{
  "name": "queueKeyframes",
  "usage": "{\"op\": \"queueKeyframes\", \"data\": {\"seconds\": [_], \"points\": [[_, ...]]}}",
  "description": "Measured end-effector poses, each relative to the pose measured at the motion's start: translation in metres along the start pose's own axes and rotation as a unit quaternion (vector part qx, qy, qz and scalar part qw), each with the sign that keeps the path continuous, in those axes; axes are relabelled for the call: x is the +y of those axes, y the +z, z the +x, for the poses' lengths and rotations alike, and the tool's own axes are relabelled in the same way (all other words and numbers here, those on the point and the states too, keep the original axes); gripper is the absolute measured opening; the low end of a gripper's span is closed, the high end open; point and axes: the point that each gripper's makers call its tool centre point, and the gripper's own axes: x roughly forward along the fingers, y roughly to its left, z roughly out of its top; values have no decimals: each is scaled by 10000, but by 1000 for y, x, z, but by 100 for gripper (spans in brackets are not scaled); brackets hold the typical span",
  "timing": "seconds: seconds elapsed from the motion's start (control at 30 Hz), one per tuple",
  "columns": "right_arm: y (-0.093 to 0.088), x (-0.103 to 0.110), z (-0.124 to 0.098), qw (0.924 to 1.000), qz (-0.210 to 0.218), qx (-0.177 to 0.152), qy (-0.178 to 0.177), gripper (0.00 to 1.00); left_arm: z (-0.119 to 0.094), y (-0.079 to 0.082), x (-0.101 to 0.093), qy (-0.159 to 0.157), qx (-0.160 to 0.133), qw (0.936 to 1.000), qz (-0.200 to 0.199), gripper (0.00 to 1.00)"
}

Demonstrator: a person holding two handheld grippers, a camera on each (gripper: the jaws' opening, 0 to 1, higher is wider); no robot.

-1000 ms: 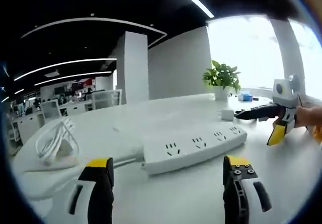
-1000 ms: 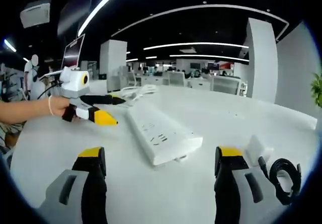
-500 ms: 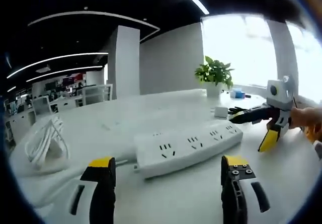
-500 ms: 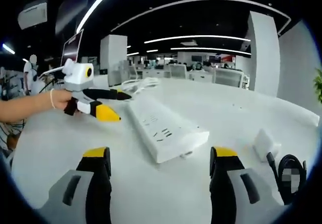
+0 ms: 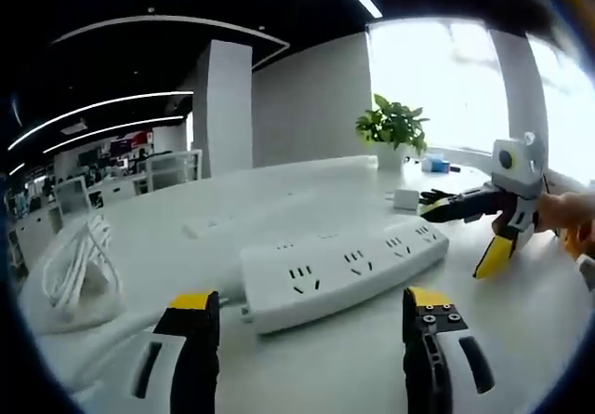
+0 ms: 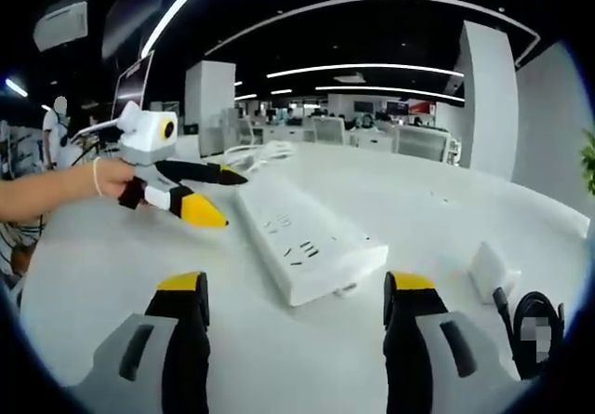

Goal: Straighten the power strip on the desk, plug the charger into it

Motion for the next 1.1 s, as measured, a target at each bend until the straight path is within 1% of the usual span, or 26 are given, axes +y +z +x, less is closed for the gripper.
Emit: {"op": "queueKeyframes", "data": {"seconds": [0.17,0.27,0.4,0.5,0.63,0.73,0.8,0.9,1.0,1.1], "points": [[-1,-3,2,10000,12,47,-40,71,2,0,0,-17,67,10000,-43,80],[-2,-4,3,9999,56,73,-51,69,2,-2,-1,-25,99,9999,-45,77],[-3,-6,5,9999,45,116,-87,65,4,-6,1,8,189,9998,-53,75],[-3,-4,7,9999,71,136,-26,61,4,-7,0,2,194,9998,-103,73],[-3,-3,8,9998,56,171,-32,60,6,-9,1,1,261,9996,-77,69],[-2,1,9,9998,76,184,36,59,7,-8,2,-1,308,9995,-64,66],[-2,2,9,9998,-8,193,29,58,8,-8,3,-6,320,9995,-71,64],[-2,2,10,9997,-89,208,15,56,8,-7,2,-17,333,9994,-72,61],[-2,0,11,9997,-74,229,-6,55,8,-6,3,-27,314,9995,-74,61],[-3,-1,10,9997,-62,230,-23,54,8,-5,4,23,343,9994,23,58]]}}
